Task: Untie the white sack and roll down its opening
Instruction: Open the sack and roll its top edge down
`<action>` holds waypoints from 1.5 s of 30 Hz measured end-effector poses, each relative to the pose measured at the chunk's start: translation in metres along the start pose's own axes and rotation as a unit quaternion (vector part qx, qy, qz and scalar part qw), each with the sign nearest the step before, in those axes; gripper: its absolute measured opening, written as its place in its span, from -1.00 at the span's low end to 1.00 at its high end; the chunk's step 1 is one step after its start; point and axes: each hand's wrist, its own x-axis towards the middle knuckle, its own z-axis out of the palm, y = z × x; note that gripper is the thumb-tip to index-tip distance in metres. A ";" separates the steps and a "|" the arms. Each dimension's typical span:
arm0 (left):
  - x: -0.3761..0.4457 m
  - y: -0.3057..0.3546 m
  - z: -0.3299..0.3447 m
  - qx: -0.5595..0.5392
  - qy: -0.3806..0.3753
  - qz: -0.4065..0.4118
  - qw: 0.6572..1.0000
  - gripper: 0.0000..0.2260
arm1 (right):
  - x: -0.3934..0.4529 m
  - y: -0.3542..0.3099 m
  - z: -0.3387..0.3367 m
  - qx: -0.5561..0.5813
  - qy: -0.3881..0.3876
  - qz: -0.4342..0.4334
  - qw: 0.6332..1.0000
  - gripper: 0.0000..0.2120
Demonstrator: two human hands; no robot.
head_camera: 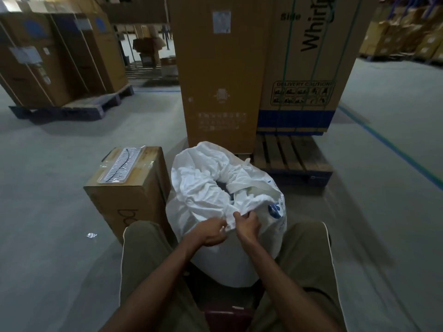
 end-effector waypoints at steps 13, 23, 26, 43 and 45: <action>0.071 -0.022 -0.012 0.257 0.065 0.039 0.964 -0.51 | 0.016 0.004 -0.005 -0.298 0.106 -0.111 0.942 0.15; 0.115 -0.038 -0.025 0.092 0.022 -0.067 0.993 -0.69 | 0.117 -0.043 0.015 -0.482 0.027 -0.284 0.828 -0.57; 0.137 -0.043 -0.040 0.056 0.091 -0.054 0.993 -0.66 | 0.144 -0.063 0.024 -0.551 0.028 -0.287 0.783 -0.60; 0.196 -0.036 -0.091 -0.077 0.160 -0.004 0.984 -0.42 | 0.177 -0.129 0.003 -0.409 -0.047 -0.313 0.856 -0.75; 0.192 -0.029 -0.106 -0.054 0.193 0.016 0.980 -0.37 | 0.165 -0.143 -0.008 -0.401 -0.030 -0.391 0.828 -0.74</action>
